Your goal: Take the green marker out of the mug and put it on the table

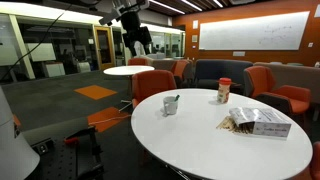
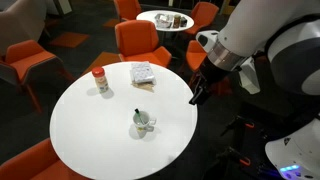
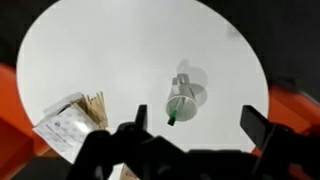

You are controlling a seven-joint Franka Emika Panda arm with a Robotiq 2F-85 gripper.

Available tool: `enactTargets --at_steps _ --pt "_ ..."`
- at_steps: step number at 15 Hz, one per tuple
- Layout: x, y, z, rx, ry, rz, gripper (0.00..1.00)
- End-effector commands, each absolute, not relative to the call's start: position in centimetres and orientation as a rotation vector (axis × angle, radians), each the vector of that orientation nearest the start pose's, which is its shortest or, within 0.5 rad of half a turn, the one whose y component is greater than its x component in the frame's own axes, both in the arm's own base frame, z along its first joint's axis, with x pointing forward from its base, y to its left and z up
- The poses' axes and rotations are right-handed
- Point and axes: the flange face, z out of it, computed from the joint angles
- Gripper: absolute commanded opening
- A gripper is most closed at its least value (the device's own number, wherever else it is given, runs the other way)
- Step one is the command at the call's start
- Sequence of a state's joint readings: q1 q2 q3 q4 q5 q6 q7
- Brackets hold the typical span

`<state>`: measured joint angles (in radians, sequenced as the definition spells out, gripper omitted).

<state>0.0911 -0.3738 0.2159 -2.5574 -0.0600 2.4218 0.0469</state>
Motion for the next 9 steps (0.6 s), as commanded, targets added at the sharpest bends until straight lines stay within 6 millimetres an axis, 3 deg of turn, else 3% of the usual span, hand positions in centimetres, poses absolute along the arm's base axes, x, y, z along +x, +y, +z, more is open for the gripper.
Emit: enactTargets --at_steps 1,5,9 --pt "41.4 13.1 41.8 -3.164 -0.471 -0.394 1.0" --pt "42.0 13.2 41.5 -3.17 -0.479 -0.394 1.0" --pt "44.2 12.9 40.0 -3.161 -0.417 -0.407 1.0"
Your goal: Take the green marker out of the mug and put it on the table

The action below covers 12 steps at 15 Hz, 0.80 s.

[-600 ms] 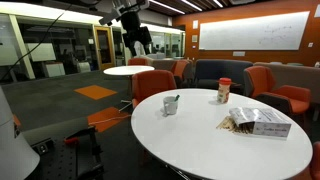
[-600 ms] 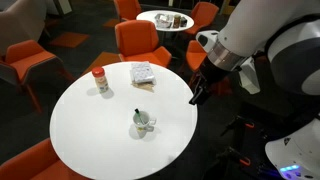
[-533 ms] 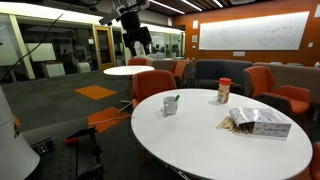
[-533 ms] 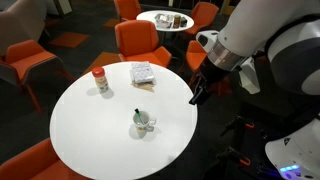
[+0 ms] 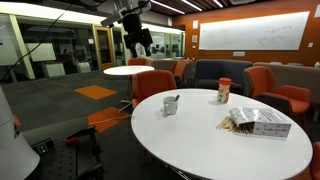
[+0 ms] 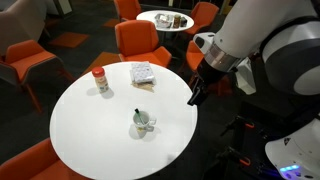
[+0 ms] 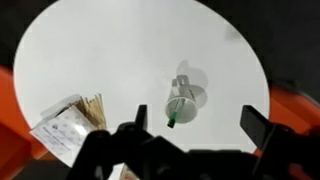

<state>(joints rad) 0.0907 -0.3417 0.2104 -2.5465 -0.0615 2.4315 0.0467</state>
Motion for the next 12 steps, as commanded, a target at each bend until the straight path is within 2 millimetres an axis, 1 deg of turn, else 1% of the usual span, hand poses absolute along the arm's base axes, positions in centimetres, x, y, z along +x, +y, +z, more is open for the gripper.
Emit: enactTargets --at_steps 1,4,7,8,11,12 --pt "45.0 12.7 39.3 -3.157 -0.401 -0.403 1.0" --pt "48.7 11.5 36.1 -3.162 -0.302 -0.451 1.0" --pt "52.2 11.5 32.4 -3.171 -0.223 -0.447 0.99" --pt "53.5 11.9 31.0 -3.169 -0.216 -0.417 0.84" --pt "56.9 13.7 27.0 -3.17 -0.199 -0.346 0.77" --pt "58.0 14.5 25.7 -3.165 -0.205 -0.317 0.73"
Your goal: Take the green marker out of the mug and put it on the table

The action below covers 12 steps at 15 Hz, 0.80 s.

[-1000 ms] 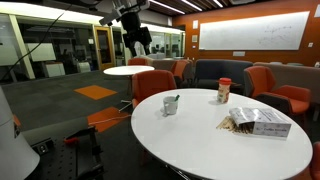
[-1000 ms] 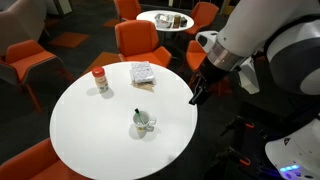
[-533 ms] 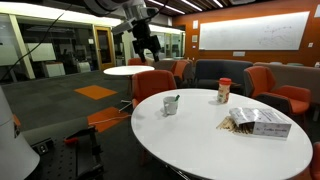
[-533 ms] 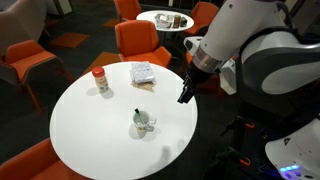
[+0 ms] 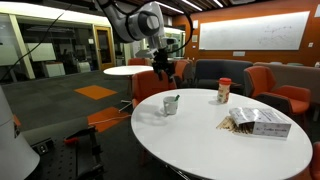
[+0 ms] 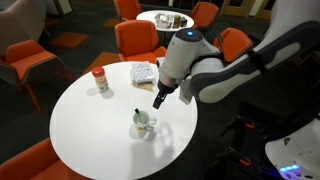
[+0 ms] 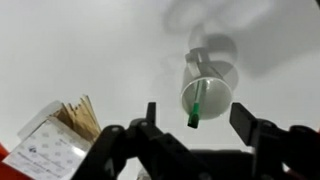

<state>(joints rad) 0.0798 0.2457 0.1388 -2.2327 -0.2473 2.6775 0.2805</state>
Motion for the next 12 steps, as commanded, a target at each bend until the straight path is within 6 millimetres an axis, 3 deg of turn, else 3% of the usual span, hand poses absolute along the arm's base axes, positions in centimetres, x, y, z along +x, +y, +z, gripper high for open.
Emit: enactTargets --at_steps 1,3,6,8,12 --pt "58.9 15.1 24.6 -3.168 -0.218 -0.314 0.77" --pt "60.7 16.0 22.0 -3.177 -0.219 -0.283 0.81" --pt "63.3 17.1 19.0 -3.181 -0.199 -0.257 0.74" --pt "64.5 17.8 17.8 -3.167 -0.17 -0.252 0.65" --pt "65.8 19.6 17.0 -3.145 -0.141 -0.237 0.6"
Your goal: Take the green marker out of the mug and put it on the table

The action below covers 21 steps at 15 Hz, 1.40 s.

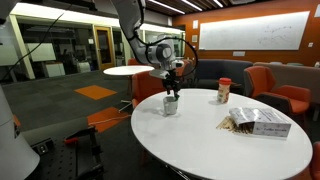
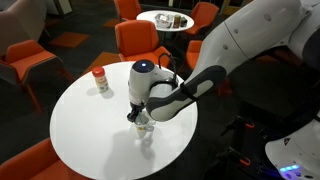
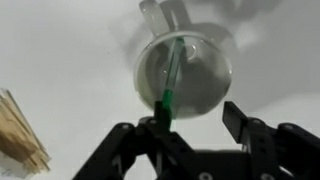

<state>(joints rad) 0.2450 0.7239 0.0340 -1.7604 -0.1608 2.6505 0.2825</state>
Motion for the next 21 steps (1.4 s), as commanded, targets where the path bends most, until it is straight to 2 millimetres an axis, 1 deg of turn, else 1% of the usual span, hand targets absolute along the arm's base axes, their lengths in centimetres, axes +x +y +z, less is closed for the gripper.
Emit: enactTargets --at_steps 1,2,3,4,5,7,8,9,14,15,17,19,21 --pt "65.9 19.9 17.0 -3.146 -0.127 -0.232 0.55" --pt "66.0 20.0 16.9 -3.141 -0.119 -0.228 0.57" --pt "66.0 20.0 16.9 -3.14 -0.11 -0.227 0.54" --pt "66.0 19.9 17.1 -3.136 -0.103 -0.227 0.56" --pt "65.9 19.8 17.3 -3.131 -0.093 -0.234 0.54" --pt "65.6 19.5 17.8 -3.118 -0.066 -0.242 0.58" --pt "65.5 19.5 18.0 -3.114 -0.062 -0.245 0.57" --pt "65.5 19.5 18.1 -3.113 -0.059 -0.244 0.58" --pt "65.0 18.8 17.6 -3.103 0.007 -0.214 0.48" --pt "64.8 18.5 17.4 -3.102 0.035 -0.217 0.41" --pt "64.5 17.9 17.1 -3.111 0.08 -0.215 0.43" --pt "64.4 17.3 16.7 -3.117 0.103 -0.202 0.5" --pt "64.5 17.0 16.1 -3.124 0.113 -0.189 0.53"
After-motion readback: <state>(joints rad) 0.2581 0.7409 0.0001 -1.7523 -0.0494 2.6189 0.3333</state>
